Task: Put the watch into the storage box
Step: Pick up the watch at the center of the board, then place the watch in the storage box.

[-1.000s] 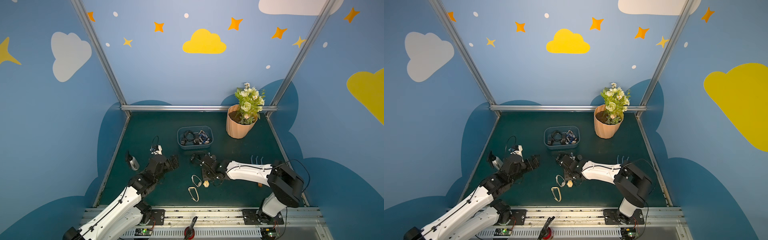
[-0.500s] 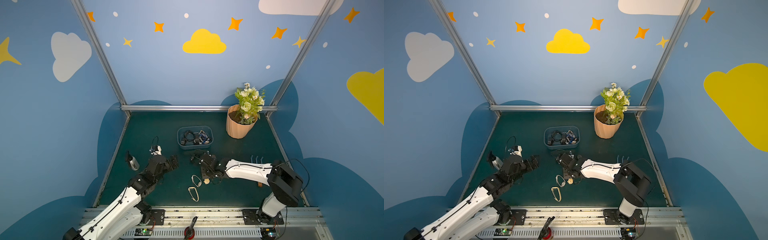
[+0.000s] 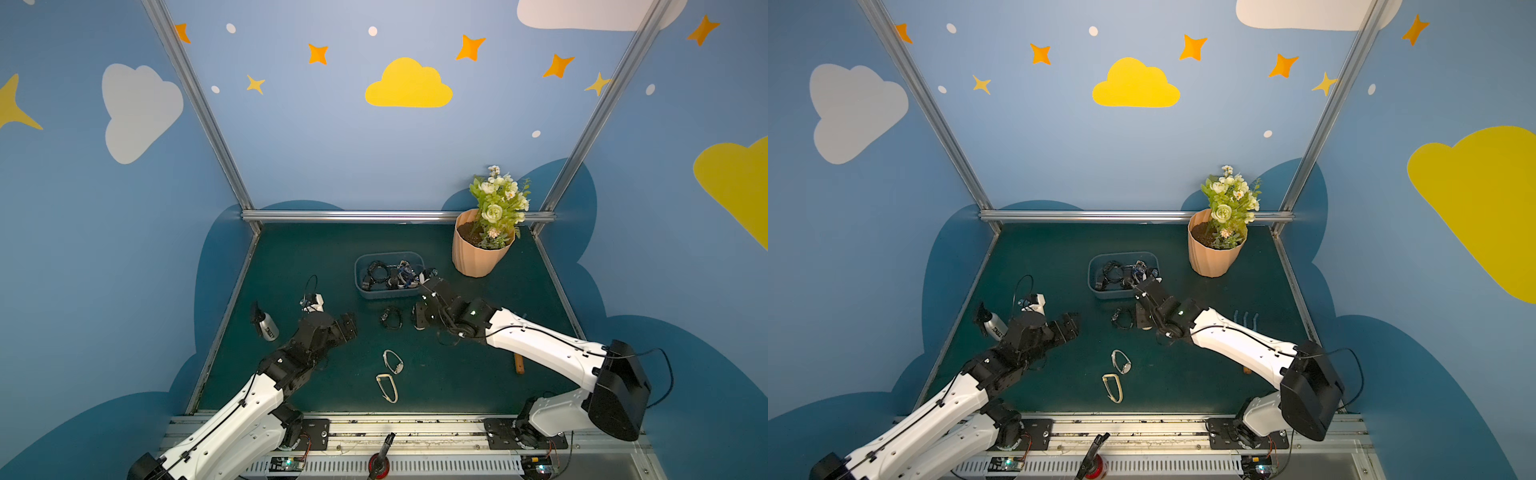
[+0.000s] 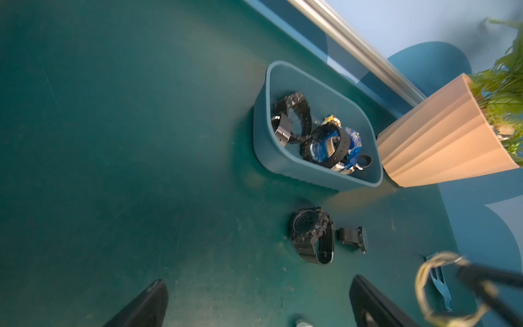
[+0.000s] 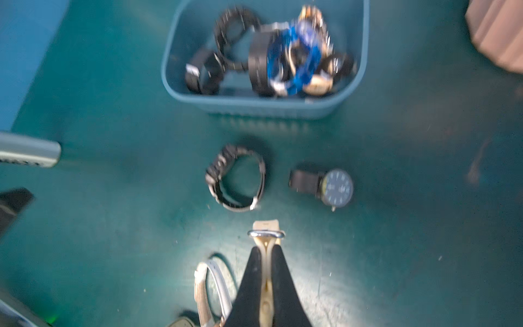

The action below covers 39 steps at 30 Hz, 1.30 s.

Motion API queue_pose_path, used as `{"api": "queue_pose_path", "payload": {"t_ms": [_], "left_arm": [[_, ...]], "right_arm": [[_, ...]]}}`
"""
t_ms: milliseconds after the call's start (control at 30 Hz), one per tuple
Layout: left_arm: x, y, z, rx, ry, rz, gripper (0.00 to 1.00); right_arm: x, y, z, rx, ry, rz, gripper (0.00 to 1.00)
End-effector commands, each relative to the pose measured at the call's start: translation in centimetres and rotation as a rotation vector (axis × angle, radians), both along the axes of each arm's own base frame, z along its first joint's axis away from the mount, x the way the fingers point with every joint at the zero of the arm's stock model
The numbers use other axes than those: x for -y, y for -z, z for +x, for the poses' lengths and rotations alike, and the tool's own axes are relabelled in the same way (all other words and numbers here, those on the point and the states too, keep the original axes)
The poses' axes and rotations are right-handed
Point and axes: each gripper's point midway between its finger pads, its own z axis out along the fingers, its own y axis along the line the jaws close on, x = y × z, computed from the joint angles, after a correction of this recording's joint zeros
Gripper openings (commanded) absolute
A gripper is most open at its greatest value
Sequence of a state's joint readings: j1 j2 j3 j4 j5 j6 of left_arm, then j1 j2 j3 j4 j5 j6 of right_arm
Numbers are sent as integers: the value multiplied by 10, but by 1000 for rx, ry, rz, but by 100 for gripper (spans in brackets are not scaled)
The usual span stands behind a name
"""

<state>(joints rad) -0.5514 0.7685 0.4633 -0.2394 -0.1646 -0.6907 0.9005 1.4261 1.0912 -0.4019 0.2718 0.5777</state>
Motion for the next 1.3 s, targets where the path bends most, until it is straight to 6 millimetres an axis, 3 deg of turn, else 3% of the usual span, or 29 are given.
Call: {"api": "queue_pose_path", "payload": {"t_ms": [0,233,500,867,1267], "left_arm": [[0,1,-2,-8,-8,-28,100],[-2,6,-9,-13,-15,-56,100],[-7,5,-18,-20,-21,-72,100],[-8,13,-23,-23,-29,-100,100],[-9,13,-24,-27,-36,-105,100]], "right_arm": [[-5,-33,25,99,-19,31,5],[-40,-60,66,167,-115,54,6],[-71,-60,118,184,-139,59,6],[-100,-13,169,151,-144,35,6],[-122,49,193,70,-170,-12,6]]}}
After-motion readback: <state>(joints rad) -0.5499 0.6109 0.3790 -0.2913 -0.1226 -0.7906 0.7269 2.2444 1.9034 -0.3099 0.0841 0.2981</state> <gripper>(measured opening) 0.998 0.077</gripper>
